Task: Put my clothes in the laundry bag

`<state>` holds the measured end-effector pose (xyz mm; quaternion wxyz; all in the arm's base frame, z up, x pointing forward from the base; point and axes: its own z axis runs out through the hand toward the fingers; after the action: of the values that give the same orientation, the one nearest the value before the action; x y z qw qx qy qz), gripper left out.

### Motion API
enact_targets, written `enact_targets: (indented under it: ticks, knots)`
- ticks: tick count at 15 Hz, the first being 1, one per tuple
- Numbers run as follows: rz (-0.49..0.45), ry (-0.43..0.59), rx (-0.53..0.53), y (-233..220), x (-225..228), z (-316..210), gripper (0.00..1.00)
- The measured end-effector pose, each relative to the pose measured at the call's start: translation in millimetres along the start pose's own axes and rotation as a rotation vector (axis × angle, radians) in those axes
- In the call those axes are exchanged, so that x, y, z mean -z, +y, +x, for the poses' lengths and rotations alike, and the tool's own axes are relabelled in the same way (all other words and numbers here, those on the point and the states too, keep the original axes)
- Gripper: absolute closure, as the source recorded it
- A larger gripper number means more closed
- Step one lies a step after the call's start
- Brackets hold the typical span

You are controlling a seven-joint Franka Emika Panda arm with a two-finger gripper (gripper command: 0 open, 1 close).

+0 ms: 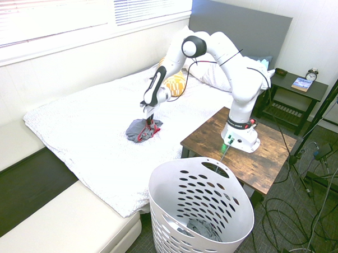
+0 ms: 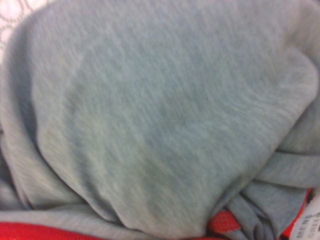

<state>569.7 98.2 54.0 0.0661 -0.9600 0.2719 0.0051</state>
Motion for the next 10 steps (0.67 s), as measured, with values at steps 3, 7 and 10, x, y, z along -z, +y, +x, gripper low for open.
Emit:
enact_targets:
  ticks: [3,7,10]
  knots:
    - [-0.033,0.002,-0.009,-13,79,-5,1.00]
    - [-0.078,-0.014,0.044,-51,176,-58,1.00]
    - [-0.088,0.027,0.079,-87,270,-104,1.00]
